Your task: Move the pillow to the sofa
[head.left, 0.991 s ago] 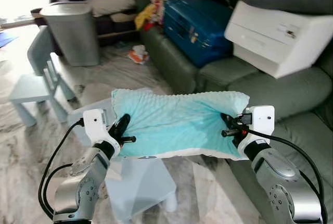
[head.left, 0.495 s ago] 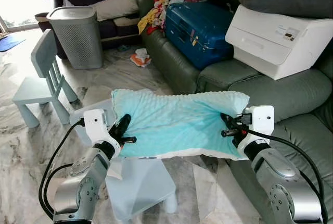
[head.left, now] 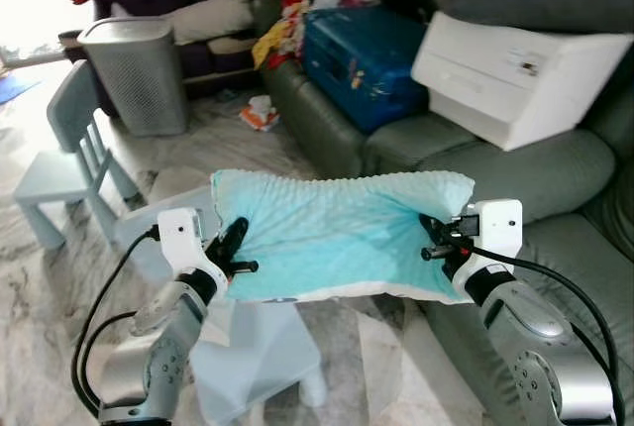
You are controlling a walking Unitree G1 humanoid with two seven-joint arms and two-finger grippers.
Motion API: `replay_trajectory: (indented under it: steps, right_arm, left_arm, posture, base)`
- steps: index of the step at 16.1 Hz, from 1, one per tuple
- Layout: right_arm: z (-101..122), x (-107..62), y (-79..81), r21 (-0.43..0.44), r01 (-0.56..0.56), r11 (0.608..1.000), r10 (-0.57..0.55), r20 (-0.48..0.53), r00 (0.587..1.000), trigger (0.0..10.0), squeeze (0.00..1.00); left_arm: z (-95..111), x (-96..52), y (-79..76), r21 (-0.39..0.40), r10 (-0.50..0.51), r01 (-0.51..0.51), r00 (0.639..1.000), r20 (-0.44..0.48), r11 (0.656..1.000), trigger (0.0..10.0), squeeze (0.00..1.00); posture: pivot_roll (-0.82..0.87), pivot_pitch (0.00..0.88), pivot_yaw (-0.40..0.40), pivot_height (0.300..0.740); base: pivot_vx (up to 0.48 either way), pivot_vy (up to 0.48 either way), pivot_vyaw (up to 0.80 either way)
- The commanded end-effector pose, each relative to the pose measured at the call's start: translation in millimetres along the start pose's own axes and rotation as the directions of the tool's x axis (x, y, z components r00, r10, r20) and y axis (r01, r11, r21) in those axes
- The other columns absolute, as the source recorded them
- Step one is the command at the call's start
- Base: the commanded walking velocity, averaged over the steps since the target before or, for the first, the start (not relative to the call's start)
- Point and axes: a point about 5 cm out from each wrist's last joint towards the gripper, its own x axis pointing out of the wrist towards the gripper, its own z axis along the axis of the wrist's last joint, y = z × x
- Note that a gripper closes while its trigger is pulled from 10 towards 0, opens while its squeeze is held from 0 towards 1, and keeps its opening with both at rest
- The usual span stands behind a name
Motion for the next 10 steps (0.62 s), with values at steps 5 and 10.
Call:
replay_trajectory:
  steps: [5, 10]
  right_arm:
    - [7.3, -1.6, 1.4, -0.010, -0.007, 1.000, 0.007, 0.028, 1.000, 10.0, 0.00]
    - [7.8, -2.0, 0.5, -0.012, -0.002, 1.000, 0.003, 0.028, 1.000, 10.0, 0.00]
  left_arm:
    - [0.0, -0.2, -1.3, 0.009, -0.013, 0.013, 1.000, -0.003, 1.000, 10.0, 0.00]
    - [-0.9, 0.2, -2.9, 0.005, -0.023, 0.023, 1.000, -0.005, 1.000, 10.0, 0.00]
  posture:
    - [-0.18, 0.000, 0.009, 0.740]
    - [-0.18, 0.000, 0.009, 0.740]
  base:
    - [0.000, -0.048, 0.00]
    - [0.000, -0.112, 0.00]
